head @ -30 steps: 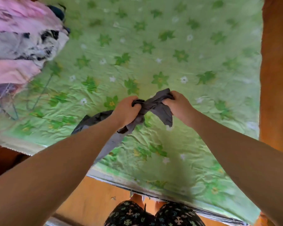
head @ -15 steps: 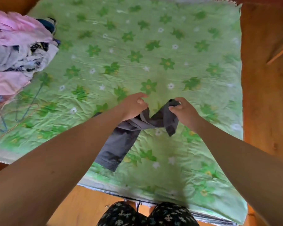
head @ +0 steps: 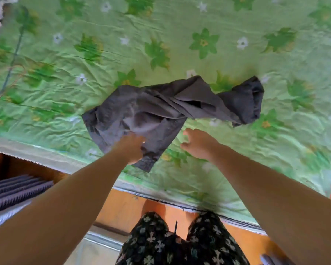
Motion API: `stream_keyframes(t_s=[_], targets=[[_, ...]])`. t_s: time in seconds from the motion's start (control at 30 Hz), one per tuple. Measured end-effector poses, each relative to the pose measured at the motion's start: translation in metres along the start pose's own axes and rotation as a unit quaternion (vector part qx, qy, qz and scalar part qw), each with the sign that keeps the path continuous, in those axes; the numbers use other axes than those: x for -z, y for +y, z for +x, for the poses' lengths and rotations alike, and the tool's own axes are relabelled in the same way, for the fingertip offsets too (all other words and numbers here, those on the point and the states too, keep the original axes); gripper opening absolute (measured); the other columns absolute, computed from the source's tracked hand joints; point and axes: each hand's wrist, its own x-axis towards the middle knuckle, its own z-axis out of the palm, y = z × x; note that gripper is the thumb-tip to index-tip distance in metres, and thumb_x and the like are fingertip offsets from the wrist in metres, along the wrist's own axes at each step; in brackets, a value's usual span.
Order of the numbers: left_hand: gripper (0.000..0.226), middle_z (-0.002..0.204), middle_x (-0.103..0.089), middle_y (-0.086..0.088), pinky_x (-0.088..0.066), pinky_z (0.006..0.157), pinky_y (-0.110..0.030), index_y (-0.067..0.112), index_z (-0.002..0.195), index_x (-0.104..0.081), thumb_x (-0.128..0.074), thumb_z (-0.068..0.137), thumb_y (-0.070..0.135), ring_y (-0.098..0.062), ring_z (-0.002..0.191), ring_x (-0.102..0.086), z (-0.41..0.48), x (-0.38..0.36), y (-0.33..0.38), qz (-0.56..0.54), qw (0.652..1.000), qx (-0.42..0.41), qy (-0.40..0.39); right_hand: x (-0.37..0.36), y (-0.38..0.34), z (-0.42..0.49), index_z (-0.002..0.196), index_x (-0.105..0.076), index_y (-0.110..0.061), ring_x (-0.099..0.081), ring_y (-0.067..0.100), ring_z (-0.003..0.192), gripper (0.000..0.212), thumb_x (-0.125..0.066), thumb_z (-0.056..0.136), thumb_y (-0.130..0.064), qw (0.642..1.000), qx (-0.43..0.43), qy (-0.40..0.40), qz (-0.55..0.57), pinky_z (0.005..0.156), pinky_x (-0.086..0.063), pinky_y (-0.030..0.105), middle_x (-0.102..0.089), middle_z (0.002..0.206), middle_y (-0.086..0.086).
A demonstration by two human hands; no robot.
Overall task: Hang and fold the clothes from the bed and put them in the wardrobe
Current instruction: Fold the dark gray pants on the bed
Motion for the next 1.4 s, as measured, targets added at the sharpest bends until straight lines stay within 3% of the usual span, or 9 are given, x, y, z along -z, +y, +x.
stream_keyframes(t_s=[0.13, 0.3, 0.43, 0.57, 0.67, 0.93, 1.13, 1.3, 1.4], targets=[[0.060, 0.142, -0.040, -0.009, -0.046, 0.105, -0.048, 0.034, 0.146, -0.040, -0.062, 0.091, 0.027, -0.032, 0.133, -0.040, 0.025, -0.039, -0.038, 0.044, 0.999, 0.024, -0.017, -0.069, -0.032, 0.035, 0.145, -0.041, -0.022, -0.047, 0.034, 0.130, 0.052, -0.054, 0.098, -0.039, 0.993, 0.043, -0.044, -0.101, 0.098, -0.047, 0.044, -0.045, 0.145, 0.012], [0.059, 0.134, -0.041, -0.012, -0.051, 0.087, -0.048, 0.023, 0.140, -0.042, -0.062, 0.085, 0.017, -0.035, 0.124, -0.043, 0.044, -0.068, -0.074, 0.150, 0.985, -0.017, 0.079, -0.140, -0.075, 0.061, 0.140, -0.043, -0.022, -0.039, 0.035, 0.130, 0.060, -0.061, 0.091, -0.050, 0.958, 0.165, 0.009, -0.235, 0.092, -0.048, 0.048, -0.038, 0.140, 0.013], [0.064, 0.145, -0.036, -0.015, -0.046, 0.087, -0.046, 0.029, 0.146, -0.030, -0.046, 0.086, 0.016, -0.036, 0.126, -0.043, 0.060, -0.082, -0.095, 0.243, 0.961, -0.052, 0.118, -0.184, -0.099, 0.073, 0.155, -0.020, -0.020, -0.022, 0.039, 0.142, 0.088, -0.063, 0.087, -0.056, 0.955, 0.088, -0.007, -0.285, 0.108, -0.028, 0.072, -0.021, 0.153, 0.018], [0.044, 0.120, -0.060, -0.008, -0.048, 0.080, -0.044, 0.027, 0.126, -0.057, -0.035, 0.088, 0.019, -0.030, 0.104, -0.060, 0.063, -0.088, -0.107, 0.289, 0.929, -0.103, 0.207, -0.188, -0.110, 0.081, 0.135, -0.048, -0.016, -0.049, 0.041, 0.119, 0.039, -0.040, 0.096, -0.020, 0.946, 0.090, 0.101, -0.295, 0.094, -0.045, 0.062, -0.051, 0.129, 0.016], [0.023, 0.093, -0.066, -0.003, -0.049, 0.076, -0.041, 0.022, 0.099, -0.066, -0.046, 0.090, 0.018, -0.030, 0.088, -0.065, 0.062, -0.074, -0.108, 0.267, 0.915, -0.134, 0.272, -0.160, -0.111, 0.090, 0.125, -0.050, -0.013, -0.061, 0.037, 0.098, 0.034, -0.033, 0.096, -0.015, 0.945, 0.114, 0.098, -0.292, 0.074, -0.047, 0.046, -0.060, 0.112, 0.012], [0.019, 0.098, -0.062, -0.007, -0.038, 0.059, -0.038, 0.021, 0.103, -0.047, -0.059, 0.089, 0.028, -0.037, 0.088, -0.064, 0.022, 0.015, -0.075, 0.020, 0.967, -0.149, 0.204, -0.017, -0.108, 0.044, 0.093, -0.038, -0.018, -0.060, 0.034, 0.078, 0.016, -0.053, 0.092, -0.014, 0.962, 0.130, 0.106, -0.215, 0.054, -0.037, 0.036, -0.057, 0.083, 0.005], [0.018, 0.089, -0.064, -0.005, -0.046, 0.063, -0.039, 0.023, 0.089, -0.050, -0.066, 0.084, 0.017, -0.035, 0.089, -0.063, -0.043, 0.087, -0.056, -0.077, 0.963, -0.120, 0.229, 0.087, -0.126, -0.042, 0.095, -0.043, -0.018, -0.057, 0.031, 0.076, 0.011, -0.048, 0.095, -0.009, 0.959, 0.129, 0.166, -0.193, 0.060, -0.045, 0.040, -0.055, 0.080, 0.003], [0.008, 0.092, -0.070, -0.013, -0.042, 0.065, -0.034, 0.016, 0.090, -0.064, -0.060, 0.085, 0.011, -0.034, 0.091, -0.066, -0.096, 0.157, -0.056, -0.101, 0.953, -0.109, 0.264, 0.188, -0.123, -0.128, 0.084, -0.042, -0.019, -0.056, 0.035, 0.081, 0.015, -0.045, 0.091, -0.006, 0.951, 0.082, 0.281, -0.104, 0.065, -0.033, 0.034, -0.050, 0.078, 0.006], [0.024, 0.081, -0.066, -0.007, -0.037, 0.061, -0.031, 0.021, 0.081, -0.062, -0.057, 0.076, -0.002, -0.030, 0.083, -0.062, -0.130, 0.211, -0.052, -0.143, 0.933, -0.109, 0.313, 0.251, -0.117, -0.182, 0.084, -0.050, -0.013, -0.055, 0.034, 0.076, 0.013, -0.043, 0.090, -0.004, 0.937, 0.072, 0.338, -0.041, 0.063, -0.037, 0.039, -0.055, 0.077, 0.010]])
